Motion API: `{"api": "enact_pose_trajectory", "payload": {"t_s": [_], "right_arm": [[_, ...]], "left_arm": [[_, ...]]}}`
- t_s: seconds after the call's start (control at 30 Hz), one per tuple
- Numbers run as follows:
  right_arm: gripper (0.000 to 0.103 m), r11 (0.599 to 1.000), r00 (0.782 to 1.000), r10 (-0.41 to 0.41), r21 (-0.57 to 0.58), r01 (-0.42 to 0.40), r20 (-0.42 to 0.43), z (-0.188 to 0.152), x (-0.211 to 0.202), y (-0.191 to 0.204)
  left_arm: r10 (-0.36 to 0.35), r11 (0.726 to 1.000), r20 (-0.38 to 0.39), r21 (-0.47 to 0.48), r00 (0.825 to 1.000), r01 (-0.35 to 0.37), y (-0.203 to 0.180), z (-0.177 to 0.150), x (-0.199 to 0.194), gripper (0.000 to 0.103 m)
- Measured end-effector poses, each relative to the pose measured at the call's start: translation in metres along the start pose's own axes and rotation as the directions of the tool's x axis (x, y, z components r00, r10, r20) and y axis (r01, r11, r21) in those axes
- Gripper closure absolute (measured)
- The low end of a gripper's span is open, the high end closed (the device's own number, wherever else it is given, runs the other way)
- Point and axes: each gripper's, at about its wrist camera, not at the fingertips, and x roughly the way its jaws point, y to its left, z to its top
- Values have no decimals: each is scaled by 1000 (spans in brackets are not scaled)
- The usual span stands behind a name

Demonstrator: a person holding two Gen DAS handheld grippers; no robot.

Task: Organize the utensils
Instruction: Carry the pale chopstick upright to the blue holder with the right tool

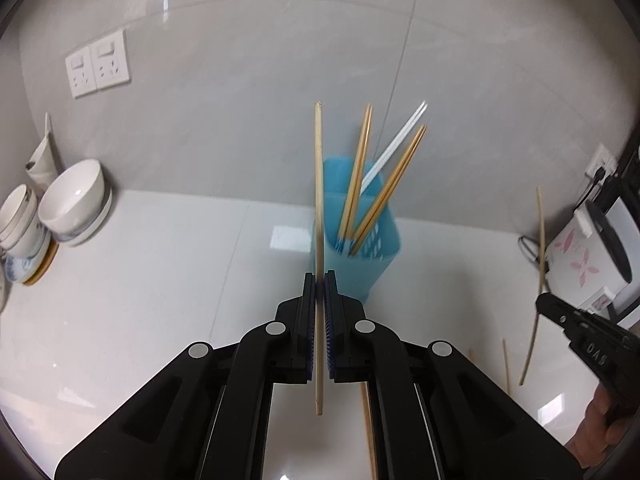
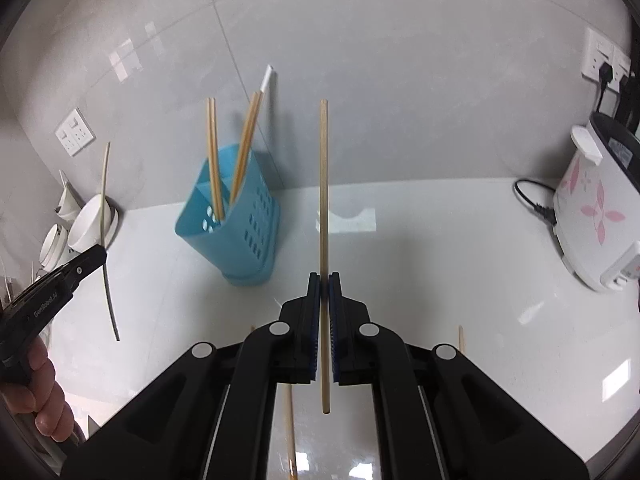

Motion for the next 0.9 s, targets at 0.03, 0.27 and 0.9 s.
{"api": "enact_pose_trajectory", "payload": {"t_s": [0.03, 0.27, 0.9], "right_arm": [[100, 1000, 1000, 9, 0, -9, 11, 3, 0, 3], [100, 999, 996, 49, 0, -49, 75, 24, 7, 19], [100, 999, 993, 49, 4, -50, 105, 64, 46, 23]], "left_arm": [[-6, 1000, 18, 4, 1000, 6, -2, 5, 0, 99], [-60, 998, 112, 20, 992, 58, -14, 28, 4, 99], [-152, 987, 326, 99, 933, 126, -37, 73, 66, 99]]}}
